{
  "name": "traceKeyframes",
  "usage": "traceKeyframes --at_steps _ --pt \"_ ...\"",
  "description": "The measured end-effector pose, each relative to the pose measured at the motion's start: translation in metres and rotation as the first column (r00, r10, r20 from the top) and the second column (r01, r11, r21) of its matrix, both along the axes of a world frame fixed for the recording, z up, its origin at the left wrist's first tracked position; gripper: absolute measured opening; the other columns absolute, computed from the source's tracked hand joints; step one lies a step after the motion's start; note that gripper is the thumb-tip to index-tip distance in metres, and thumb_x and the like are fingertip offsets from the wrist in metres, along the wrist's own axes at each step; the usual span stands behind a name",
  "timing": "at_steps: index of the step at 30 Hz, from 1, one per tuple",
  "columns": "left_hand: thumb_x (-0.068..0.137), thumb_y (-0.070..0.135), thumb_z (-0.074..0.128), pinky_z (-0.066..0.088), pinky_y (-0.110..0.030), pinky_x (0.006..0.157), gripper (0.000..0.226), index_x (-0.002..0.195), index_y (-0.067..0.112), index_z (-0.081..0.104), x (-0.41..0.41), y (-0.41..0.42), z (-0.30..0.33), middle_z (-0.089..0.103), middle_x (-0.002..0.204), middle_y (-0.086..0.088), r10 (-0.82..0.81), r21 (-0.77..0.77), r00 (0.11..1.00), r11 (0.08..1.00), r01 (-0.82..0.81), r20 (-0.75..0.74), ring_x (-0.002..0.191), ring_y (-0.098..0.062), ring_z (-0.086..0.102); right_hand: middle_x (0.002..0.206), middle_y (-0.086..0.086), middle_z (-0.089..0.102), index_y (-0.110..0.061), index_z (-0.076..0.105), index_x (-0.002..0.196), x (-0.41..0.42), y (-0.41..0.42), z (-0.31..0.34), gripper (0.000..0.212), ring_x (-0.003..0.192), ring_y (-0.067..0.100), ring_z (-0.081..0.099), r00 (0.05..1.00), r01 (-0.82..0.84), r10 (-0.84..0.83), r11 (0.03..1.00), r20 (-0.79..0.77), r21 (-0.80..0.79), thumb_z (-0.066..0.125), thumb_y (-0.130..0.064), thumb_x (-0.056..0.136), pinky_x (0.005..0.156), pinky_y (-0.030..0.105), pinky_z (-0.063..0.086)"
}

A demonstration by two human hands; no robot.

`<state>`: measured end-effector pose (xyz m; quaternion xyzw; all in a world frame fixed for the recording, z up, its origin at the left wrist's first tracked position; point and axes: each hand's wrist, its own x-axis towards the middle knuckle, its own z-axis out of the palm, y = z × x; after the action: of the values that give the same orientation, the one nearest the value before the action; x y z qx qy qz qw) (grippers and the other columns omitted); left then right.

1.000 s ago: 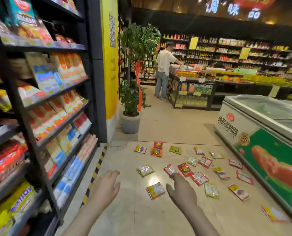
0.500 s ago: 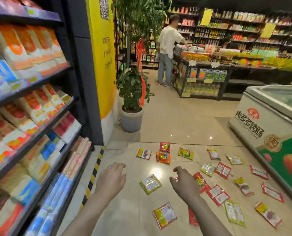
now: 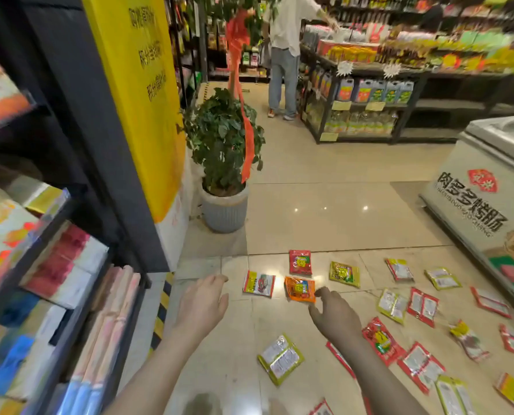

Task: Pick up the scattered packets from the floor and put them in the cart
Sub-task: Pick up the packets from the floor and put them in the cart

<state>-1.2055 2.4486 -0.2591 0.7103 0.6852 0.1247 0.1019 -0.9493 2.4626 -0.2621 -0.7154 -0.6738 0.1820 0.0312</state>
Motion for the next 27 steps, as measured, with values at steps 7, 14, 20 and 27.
traceKeyframes --at_steps 7,14,20,27 --pt "0.096 0.026 0.043 0.040 -0.031 0.092 0.039 0.133 0.017 0.046 -0.038 0.161 -0.029 0.051 0.131 -0.001 -0.169 -0.128 0.984 0.979 0.160 -0.061 0.119 -0.021 0.049 0.124 0.007 0.053 -0.017 0.043 0.128 -0.033 0.120 -0.037 0.039 0.116 0.026 0.052 0.985 0.175 -0.173 0.979 0.028 -0.106 0.047 -0.033 0.093 0.086 0.033 0.046" --pt "0.093 0.023 0.045 0.042 -0.035 0.093 0.038 0.130 0.015 0.048 -0.025 0.280 -0.075 0.052 0.127 -0.006 -0.293 -0.250 0.955 0.929 0.273 -0.047 0.121 -0.025 0.047 0.122 0.009 0.054 -0.015 0.046 0.127 -0.018 0.210 -0.075 0.037 0.111 0.027 0.055 0.961 0.278 -0.273 0.944 0.051 -0.179 0.048 -0.029 0.093 0.080 0.033 0.044" --pt "0.086 0.018 0.047 0.049 -0.040 0.083 0.033 0.116 0.010 0.059 0.012 0.372 -0.137 0.058 0.113 -0.008 -0.359 -0.337 0.932 0.886 0.319 -0.060 0.106 -0.030 0.058 0.123 0.009 0.053 -0.015 0.046 0.126 0.009 0.296 -0.134 0.037 0.110 0.027 0.056 0.956 0.294 -0.287 0.922 0.067 -0.250 0.049 -0.030 0.093 0.078 0.034 0.044" --pt "0.093 0.024 0.047 0.041 -0.034 0.091 0.043 0.135 0.018 0.041 0.053 0.465 -0.254 0.045 0.133 -0.003 -0.433 -0.491 0.886 0.815 0.308 -0.162 0.119 -0.023 0.047 0.124 0.009 0.051 -0.017 0.043 0.129 0.048 0.377 -0.247 0.040 0.114 0.027 0.053 0.952 0.304 -0.291 0.885 0.090 -0.354 0.049 -0.030 0.092 0.083 0.036 0.046"
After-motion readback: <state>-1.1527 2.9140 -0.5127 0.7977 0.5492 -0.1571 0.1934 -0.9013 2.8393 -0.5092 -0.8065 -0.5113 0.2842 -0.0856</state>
